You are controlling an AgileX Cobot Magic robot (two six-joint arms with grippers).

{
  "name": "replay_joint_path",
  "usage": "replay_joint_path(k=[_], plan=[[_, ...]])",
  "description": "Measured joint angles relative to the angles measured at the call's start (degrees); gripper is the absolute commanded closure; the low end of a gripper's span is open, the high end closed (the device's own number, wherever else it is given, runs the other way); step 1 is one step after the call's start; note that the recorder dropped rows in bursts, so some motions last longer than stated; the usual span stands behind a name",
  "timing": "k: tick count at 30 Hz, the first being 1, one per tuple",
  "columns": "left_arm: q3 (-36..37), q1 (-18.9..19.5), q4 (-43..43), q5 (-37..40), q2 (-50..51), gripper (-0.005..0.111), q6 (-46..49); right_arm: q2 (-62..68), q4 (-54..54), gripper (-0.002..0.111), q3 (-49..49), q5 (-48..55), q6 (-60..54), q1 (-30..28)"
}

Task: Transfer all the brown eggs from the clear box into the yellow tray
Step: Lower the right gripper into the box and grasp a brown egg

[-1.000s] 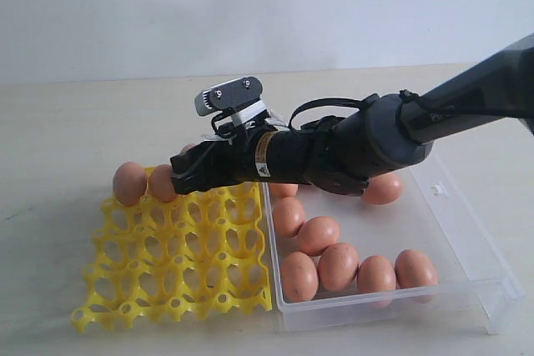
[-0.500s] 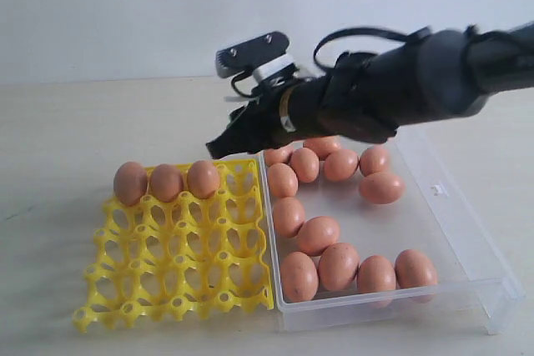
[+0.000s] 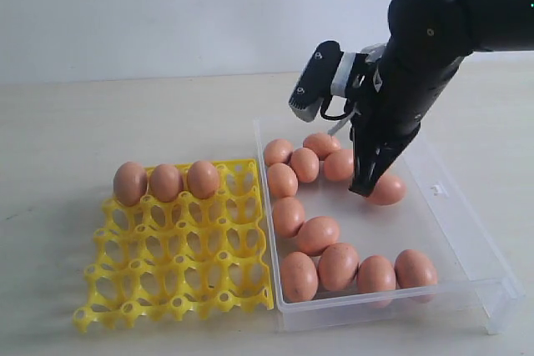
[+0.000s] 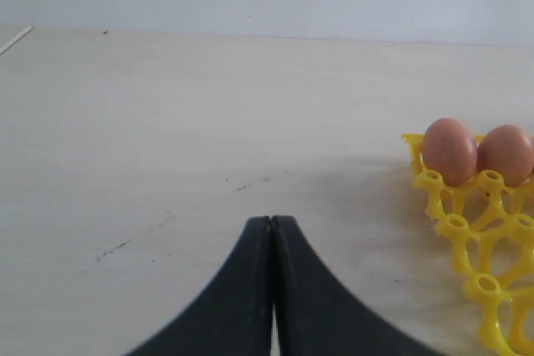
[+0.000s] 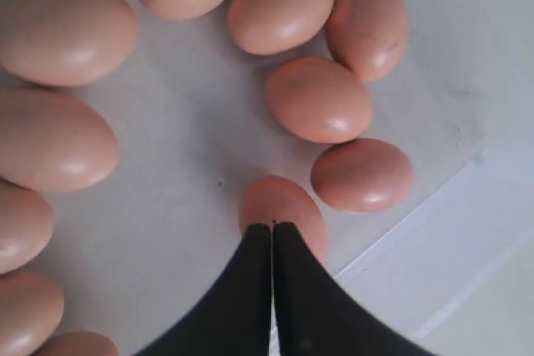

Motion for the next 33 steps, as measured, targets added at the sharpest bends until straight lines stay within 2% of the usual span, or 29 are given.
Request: replay_joint_path(k=[2,6,9,15,24,26,28,29,30,31,33], plan=[[0.0,0.0,0.0,0.0,0.0,0.107,0.0,0.0,2.11,0.087,0.0,0.25,-4.17,-0.95],[0.0,0.0,0.0,0.0,0.0,0.107,0.0,0.0,4.07,0.059,0.0,1.43,-10.98,-2.8],[0.0,0.0,0.0,0.0,0.0,0.107,0.0,0.13,4.11,0.045,0.0,2.04,-14.88,-3.8],[0.0,0.0,0.0,0.0,0.0,0.107,0.0,3.75,4.38,0.043,0.0,1.82,-19.34,-4.39],[0.0,0.0,0.0,0.0,0.0,0.107,0.0,9.91,4.62,0.045,0.0,-0.88,-20.09,-4.39],[0.0,0.0,0.0,0.0,0.0,0.107,0.0,11.3,4.36,0.048,0.0,-1.96,-20.34,-4.39],[0.0,0.0,0.0,0.0,0.0,0.107,0.0,12.32,3.99,0.057,0.0,-2.2,-20.34,-4.39],[0.0,0.0,0.0,0.0,0.0,0.107,0.0,12.9,3.88,0.072,0.0,-2.2,-20.34,-4.39],[0.0,0.0,0.0,0.0,0.0,0.107,0.0,13.89,3.75,0.083,0.0,-2.2,-20.34,-4.39],[0.0,0.0,0.0,0.0,0.0,0.107,0.0,14.19,3.75,0.104,0.0,-2.2,-20.19,-4.39],[0.0,0.0,0.0,0.0,0.0,0.107,0.0,14.08,3.75,0.108,0.0,-2.2,-18.88,-4.39]])
